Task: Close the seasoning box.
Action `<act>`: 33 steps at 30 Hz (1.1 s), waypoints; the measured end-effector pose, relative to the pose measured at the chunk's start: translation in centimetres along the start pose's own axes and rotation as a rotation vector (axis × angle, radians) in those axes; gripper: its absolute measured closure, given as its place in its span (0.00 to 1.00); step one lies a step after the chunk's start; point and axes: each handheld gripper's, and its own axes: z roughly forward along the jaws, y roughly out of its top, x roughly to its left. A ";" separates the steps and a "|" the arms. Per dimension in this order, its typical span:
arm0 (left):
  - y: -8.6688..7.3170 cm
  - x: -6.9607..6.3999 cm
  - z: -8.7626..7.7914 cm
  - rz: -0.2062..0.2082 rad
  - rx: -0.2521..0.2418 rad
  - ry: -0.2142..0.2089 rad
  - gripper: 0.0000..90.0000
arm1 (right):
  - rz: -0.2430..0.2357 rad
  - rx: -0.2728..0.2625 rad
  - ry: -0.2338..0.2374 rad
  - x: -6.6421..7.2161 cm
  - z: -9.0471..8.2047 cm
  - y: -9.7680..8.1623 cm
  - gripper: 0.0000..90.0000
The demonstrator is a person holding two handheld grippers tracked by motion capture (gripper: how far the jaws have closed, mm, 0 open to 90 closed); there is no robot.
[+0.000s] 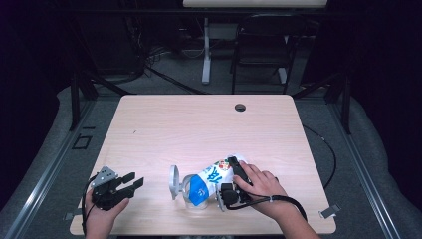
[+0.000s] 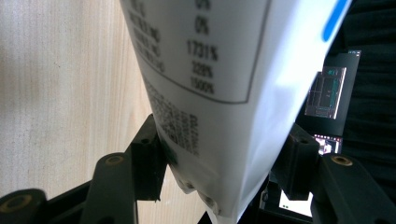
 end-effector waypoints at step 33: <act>0.0 0.1 0.0 0.001 0.001 0.000 0.62 | -0.072 0.007 -0.033 -0.2 -0.2 0.2 0.49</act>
